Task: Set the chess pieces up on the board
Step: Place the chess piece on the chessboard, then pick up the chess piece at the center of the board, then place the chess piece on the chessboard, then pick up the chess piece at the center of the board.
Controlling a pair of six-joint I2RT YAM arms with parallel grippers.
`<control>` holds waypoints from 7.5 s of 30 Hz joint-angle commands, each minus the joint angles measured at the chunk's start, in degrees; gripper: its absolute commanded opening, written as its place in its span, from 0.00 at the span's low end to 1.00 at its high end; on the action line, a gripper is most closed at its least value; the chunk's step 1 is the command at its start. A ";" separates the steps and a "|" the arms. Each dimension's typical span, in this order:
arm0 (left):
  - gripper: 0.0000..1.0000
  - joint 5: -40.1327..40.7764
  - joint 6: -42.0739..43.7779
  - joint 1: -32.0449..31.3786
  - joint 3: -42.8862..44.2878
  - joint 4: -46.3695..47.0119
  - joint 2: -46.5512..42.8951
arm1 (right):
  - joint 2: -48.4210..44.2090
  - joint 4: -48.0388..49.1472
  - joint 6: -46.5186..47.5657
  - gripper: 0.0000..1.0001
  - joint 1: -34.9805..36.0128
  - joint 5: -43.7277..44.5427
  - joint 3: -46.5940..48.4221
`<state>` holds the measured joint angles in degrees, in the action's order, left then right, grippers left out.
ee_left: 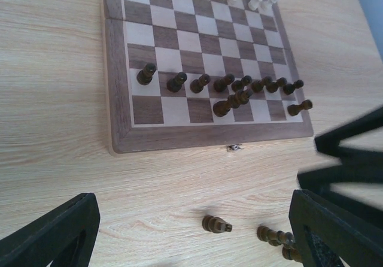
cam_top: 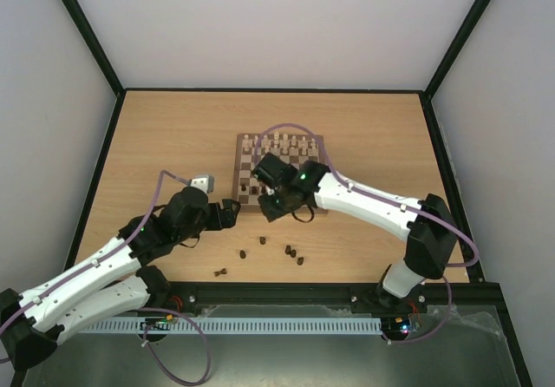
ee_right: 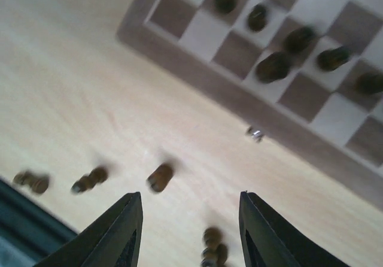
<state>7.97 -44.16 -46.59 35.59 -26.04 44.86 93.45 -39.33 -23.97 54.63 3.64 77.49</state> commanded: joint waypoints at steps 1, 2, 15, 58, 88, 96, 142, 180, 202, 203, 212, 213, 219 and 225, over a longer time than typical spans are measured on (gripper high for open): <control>0.90 1.01 -0.78 0.32 -0.18 -0.43 -3.86 | -1.19 -0.84 -3.19 0.46 4.42 -2.11 -4.06; 0.91 1.23 -0.91 0.36 -0.10 -0.72 -4.73 | -0.72 -0.25 -3.33 0.46 5.13 -2.56 -4.63; 0.95 2.67 -2.54 0.32 1.49 -5.16 -13.57 | 7.69 4.59 -2.18 0.46 7.60 -5.61 -5.09; 0.95 2.67 -1.70 0.27 2.00 -4.70 -13.05 | 0.84 -6.52 -2.68 0.11 0.75 6.29 -3.32; 0.96 3.02 -0.09 0.37 2.03 -3.84 -10.34 | 9.06 -5.51 1.02 0.14 -12.61 7.61 -1.49; 0.95 2.98 -0.06 0.38 1.94 -3.71 -10.22 | 9.36 -4.37 1.11 0.15 -13.26 7.26 -3.23; 0.96 4.60 -0.49 0.36 3.95 -5.24 -10.68 | -4.16 -0.47 -6.50 0.45 7.14 -0.67 -16.29; 0.96 4.29 -0.75 0.40 3.13 -5.25 -11.04 | 1.04 1.56 -7.66 0.14 9.80 1.19 -17.51; 0.96 4.87 -0.57 0.36 3.18 -5.47 -11.36 | 4.23 -1.62 1.26 0.09 -5.08 4.47 -2.28; 0.96 4.87 -0.64 0.36 3.24 -5.49 -11.47 | 4.90 -1.39 1.48 0.09 -5.28 4.11 -1.92; 0.96 2.81 -0.64 0.37 2.12 -4.01 -11.21 | -0.16 -1.51 1.12 0.07 -5.34 0.34 -4.64; 0.96 2.24 -0.58 0.38 1.84 -3.47 -11.08 | -1.63 -1.53 1.12 0.07 -5.35 -0.14 -5.09; 0.99 -3.51 -0.09 0.36 -1.01 2.61 -10.88 | -9.94 -1.23 0.23 0.09 -5.68 -3.99 -6.35; 0.99 -13.77 -2.53 0.51 -7.76 15.03 -13.56 | -15.63 2.77 -0.59 0.09 -7.41 -12.36 -8.16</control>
<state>2.90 -45.12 -46.57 32.10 -21.41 33.19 80.73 -38.02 -23.79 48.69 -1.54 71.35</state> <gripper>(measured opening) 0.991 0.114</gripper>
